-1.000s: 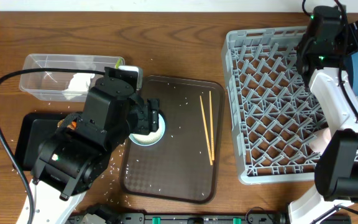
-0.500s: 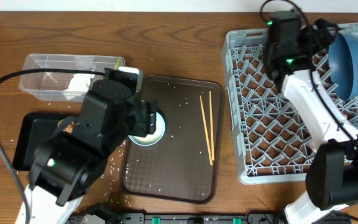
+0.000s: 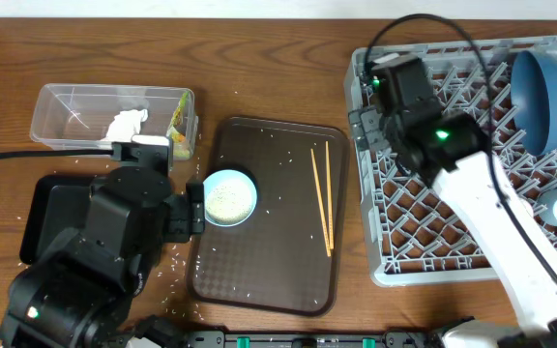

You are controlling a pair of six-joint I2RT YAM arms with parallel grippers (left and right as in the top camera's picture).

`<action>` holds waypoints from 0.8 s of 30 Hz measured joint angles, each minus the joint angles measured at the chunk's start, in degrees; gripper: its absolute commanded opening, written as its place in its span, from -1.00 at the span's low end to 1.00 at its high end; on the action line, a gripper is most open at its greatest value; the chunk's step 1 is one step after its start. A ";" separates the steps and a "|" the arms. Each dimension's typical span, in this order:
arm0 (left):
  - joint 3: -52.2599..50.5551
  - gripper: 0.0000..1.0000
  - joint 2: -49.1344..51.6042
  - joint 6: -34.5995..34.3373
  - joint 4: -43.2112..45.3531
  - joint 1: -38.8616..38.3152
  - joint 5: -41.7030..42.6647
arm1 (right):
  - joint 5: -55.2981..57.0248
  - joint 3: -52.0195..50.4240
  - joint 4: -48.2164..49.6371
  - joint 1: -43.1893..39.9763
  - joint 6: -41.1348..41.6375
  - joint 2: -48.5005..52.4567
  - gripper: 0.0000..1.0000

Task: Sort waste into correct bins and load items into the dishwasher rack
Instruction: 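Reach the left gripper to the light blue rice bowl and grasp it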

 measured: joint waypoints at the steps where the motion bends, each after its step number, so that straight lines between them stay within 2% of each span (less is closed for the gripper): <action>1: 0.00 0.77 0.28 -0.33 -0.63 0.24 -0.02 | -2.93 0.00 -0.68 0.00 2.23 -0.94 0.71; 4: 0.00 0.81 1.53 -1.20 -2.62 1.03 -0.22 | -10.12 0.00 -2.45 0.00 6.99 -2.80 0.59; 7: 0.00 0.97 3.34 -1.64 -4.63 1.27 -0.20 | -14.80 0.00 -3.96 0.00 8.87 -3.10 0.50; 13: -0.94 0.97 7.32 -2.38 -5.46 1.33 2.25 | -20.11 0.00 -6.64 0.00 12.46 -3.06 0.29; 18: -4.52 0.96 11.41 -2.43 -5.14 1.31 6.73 | -17.77 0.00 -7.45 0.00 17.46 -3.06 0.43; 22: -8.70 0.82 16.15 -2.01 -2.73 1.31 9.51 | -16.46 0.00 -7.41 -0.90 20.79 -3.06 0.46; 24: -10.62 0.82 19.61 -1.77 -1.33 1.33 10.62 | -15.91 0.00 -7.61 -1.77 21.75 -3.06 0.48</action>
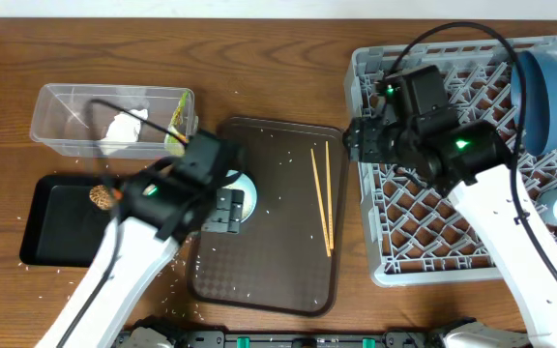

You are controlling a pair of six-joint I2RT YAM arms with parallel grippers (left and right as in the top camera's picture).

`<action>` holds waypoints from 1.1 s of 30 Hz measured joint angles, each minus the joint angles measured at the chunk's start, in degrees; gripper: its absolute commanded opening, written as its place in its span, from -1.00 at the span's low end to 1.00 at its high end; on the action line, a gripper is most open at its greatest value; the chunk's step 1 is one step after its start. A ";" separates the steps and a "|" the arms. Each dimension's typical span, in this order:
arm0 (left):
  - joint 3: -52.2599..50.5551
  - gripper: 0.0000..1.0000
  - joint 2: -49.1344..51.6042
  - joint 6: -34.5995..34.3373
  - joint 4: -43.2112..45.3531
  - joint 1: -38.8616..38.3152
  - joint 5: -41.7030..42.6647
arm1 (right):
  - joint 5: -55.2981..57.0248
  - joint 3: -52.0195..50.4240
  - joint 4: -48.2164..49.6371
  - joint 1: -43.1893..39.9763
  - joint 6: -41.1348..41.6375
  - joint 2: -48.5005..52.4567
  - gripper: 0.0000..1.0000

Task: Sort waste into correct bins and load items into the dishwasher rack
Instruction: 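Reach the left gripper to the light blue rice bowl and grasp it, then lift the rice bowl with the left gripper over to the black tray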

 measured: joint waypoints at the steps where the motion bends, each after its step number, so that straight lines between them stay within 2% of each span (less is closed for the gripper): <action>1: -0.52 0.77 1.36 0.04 0.63 0.07 0.33 | 0.02 0.00 -0.22 -0.59 0.31 0.00 0.50; 5: -1.18 0.66 6.29 -0.39 2.82 1.86 0.98 | 0.46 0.00 -1.86 -2.23 1.05 0.00 0.54; 10: -1.20 0.32 10.45 -0.83 7.45 9.44 2.56 | 0.66 0.00 -4.02 -2.75 1.49 0.00 0.57; 15: -2.51 0.07 15.34 1.73 12.63 16.44 8.55 | 0.66 0.00 -4.55 -2.75 1.49 0.00 0.59; 24: -4.70 0.06 22.69 7.63 16.33 19.10 15.02 | 0.66 0.00 -4.59 -2.75 1.49 0.00 0.61; 29: -4.70 -0.19 25.66 8.74 18.23 19.12 16.26 | 0.66 0.00 -4.59 -2.75 1.49 0.00 0.61; 33: -4.70 -0.25 26.77 9.79 18.29 19.12 20.09 | 0.66 0.00 -4.57 -2.75 1.49 0.00 0.61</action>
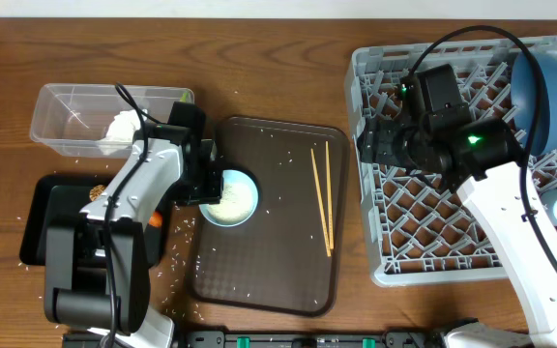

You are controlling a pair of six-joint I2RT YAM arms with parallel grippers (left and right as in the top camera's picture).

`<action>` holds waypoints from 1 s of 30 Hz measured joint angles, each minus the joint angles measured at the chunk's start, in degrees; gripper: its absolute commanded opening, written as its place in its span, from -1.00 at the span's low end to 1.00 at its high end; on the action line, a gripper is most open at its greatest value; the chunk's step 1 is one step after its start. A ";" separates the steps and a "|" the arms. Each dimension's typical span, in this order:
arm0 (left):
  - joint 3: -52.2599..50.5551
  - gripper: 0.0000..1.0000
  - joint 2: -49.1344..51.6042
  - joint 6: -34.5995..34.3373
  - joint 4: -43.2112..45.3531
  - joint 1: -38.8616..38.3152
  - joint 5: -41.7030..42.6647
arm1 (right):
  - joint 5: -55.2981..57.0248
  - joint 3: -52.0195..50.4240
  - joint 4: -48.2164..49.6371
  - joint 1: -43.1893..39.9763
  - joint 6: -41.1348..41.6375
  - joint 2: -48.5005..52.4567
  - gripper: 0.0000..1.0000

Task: Sort waste into correct bins and load items into the dishwasher rack
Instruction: 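Lift the rice bowl with the left gripper over to the black tray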

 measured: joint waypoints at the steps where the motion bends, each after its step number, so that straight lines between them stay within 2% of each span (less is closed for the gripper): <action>1: 0.00 -0.26 0.00 0.26 0.02 0.00 1.05 | 0.00 0.00 0.04 0.00 0.00 0.00 0.61; 7: 0.00 -0.25 0.00 1.62 0.13 -1.18 5.49 | 0.00 0.00 0.72 0.00 0.00 0.00 0.61; 14: 0.00 -0.31 0.00 1.40 2.49 -5.55 -1.57 | 0.00 0.00 1.31 0.00 0.00 0.00 0.60; 22: 0.00 -0.34 0.15 1.40 5.92 -6.19 -5.20 | 0.00 0.00 1.36 0.00 0.00 0.00 0.61; 29: 0.00 -0.63 2.86 1.38 6.64 -6.19 -5.88 | 0.00 0.00 1.51 0.00 0.00 0.00 0.63; 30: 0.00 -0.76 3.19 1.33 6.86 -6.19 -6.03 | 0.00 0.00 1.51 0.00 0.00 0.00 0.63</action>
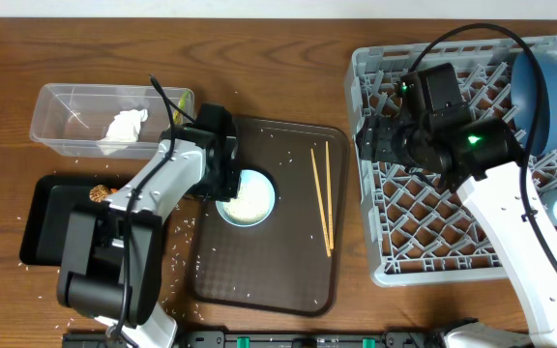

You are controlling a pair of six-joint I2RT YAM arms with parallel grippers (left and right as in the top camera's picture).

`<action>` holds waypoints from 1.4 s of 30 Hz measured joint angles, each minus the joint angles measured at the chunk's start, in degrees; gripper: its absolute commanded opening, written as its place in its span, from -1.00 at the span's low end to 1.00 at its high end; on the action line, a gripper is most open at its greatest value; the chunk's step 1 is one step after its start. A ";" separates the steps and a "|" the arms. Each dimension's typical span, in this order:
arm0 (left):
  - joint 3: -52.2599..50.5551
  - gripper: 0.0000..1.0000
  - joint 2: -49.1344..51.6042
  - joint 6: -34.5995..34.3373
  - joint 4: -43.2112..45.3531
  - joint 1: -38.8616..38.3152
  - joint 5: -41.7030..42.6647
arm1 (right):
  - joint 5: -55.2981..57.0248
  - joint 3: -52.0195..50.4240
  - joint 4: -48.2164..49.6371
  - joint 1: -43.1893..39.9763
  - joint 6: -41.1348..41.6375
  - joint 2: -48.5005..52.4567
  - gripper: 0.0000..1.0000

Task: Sort waste into correct bins and load items into the dishwasher rack
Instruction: 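Lift the rice bowl with the left gripper over to the black tray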

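Observation:
A small light-blue bowl of rice [251, 199] sits on the brown tray [278, 261], left of centre. My left gripper [228, 184] is down at the bowl's left rim and seems shut on it, though the wrist hides the fingers. Two wooden chopsticks [323, 198] lie side by side on the tray's right half. The grey dishwasher rack [433, 222] stands at the right with a big blue bowl [542, 89] upright in its far corner. My right gripper [367, 141] hangs over the rack's left edge with nothing visible in it; its jaws are too dark to read.
A clear bin [66, 114] at the back left holds a white tissue [124, 127] and a green wrapper [179, 108]. A black bin [51, 227] in front of it holds a brown scrap [98, 193]. A white round item lies in the rack. Rice grains litter tray and table.
The left gripper and the rice bowl have both shifted a little to the right on the tray. The right arm has stayed where it was over the rack's left edge.
At first the left arm bulked low at the front left beside the bowl, and the right gripper was over the rack's far-left corner. Then the left gripper reached the bowl and the right moved nearer the tray. Now the bowl sits further right.

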 measured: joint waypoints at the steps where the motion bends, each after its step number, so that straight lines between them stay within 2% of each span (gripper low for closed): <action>1: 0.00 -0.84 0.22 0.04 0.24 0.00 -0.04 | 0.00 0.00 0.00 0.00 0.00 0.00 0.64; 11: 0.00 -0.85 0.39 0.07 2.69 0.00 0.02 | 0.02 0.00 0.09 0.00 0.00 0.00 0.64; 15: -0.02 -0.71 0.39 0.04 3.17 0.00 -0.04 | 0.02 0.00 0.09 0.00 0.00 0.00 0.64; 19: -1.09 -0.70 0.39 0.02 5.03 0.00 -0.04 | 0.02 0.00 0.11 0.00 0.00 0.00 0.64; 21: -2.08 -0.73 0.39 0.04 5.25 0.00 0.00 | 0.02 0.00 0.13 0.00 0.00 0.00 0.65; 23: -2.60 -0.88 0.39 -0.13 5.31 -0.02 0.02 | 0.02 0.00 0.13 0.00 0.00 0.00 0.65; 30: -2.60 -0.87 0.37 -0.33 5.27 0.00 1.09 | 0.04 0.00 0.13 0.00 0.00 0.00 0.63; 37: 0.66 -0.88 -2.45 -0.37 -7.56 0.00 0.46 | 0.04 0.00 0.42 0.00 0.00 0.00 0.66; 42: 5.79 -0.88 -10.86 -1.77 -17.90 0.13 -6.12 | 0.04 0.00 0.42 0.00 0.00 0.00 0.68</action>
